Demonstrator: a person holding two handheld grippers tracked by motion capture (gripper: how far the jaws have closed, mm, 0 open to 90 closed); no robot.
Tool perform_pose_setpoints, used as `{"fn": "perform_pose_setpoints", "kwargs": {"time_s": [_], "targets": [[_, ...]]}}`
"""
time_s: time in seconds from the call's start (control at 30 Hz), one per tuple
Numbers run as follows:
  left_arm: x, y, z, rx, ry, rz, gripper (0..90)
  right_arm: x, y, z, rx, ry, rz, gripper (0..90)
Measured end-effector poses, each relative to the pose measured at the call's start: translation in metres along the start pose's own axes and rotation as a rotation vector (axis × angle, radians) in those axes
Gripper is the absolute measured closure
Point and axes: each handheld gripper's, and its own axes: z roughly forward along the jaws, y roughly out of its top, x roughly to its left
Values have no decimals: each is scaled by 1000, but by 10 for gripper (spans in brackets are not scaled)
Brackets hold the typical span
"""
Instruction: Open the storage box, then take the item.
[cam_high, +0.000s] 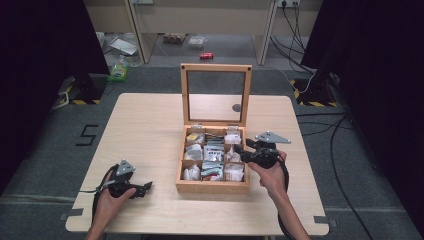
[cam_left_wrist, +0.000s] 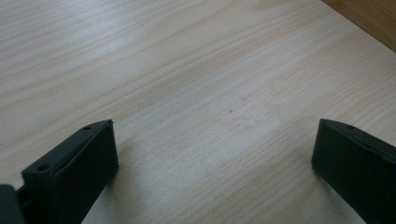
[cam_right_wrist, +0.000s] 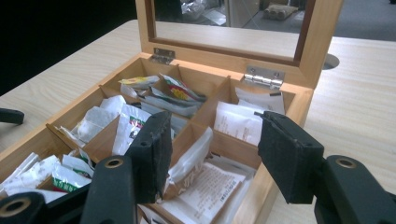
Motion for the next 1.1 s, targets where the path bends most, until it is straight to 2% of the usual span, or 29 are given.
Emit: {"fn": "perform_pose_setpoints", "kwargs": {"time_s": [0.17, 0.63, 0.9, 1.1], "targets": [[0, 0, 0, 0, 0, 0, 0, 1, -3, -2, 8, 17, 18, 440], [0, 0, 0, 0, -1, 0, 0, 10, -4, 1, 35, 31, 9, 428], [0, 0, -1, 1, -2, 1, 0, 16, -8, 8, 60, 28, -16, 424], [0, 0, 0, 1, -2, 1, 0, 18, -10, 15, 74, 31, -14, 432]]}}
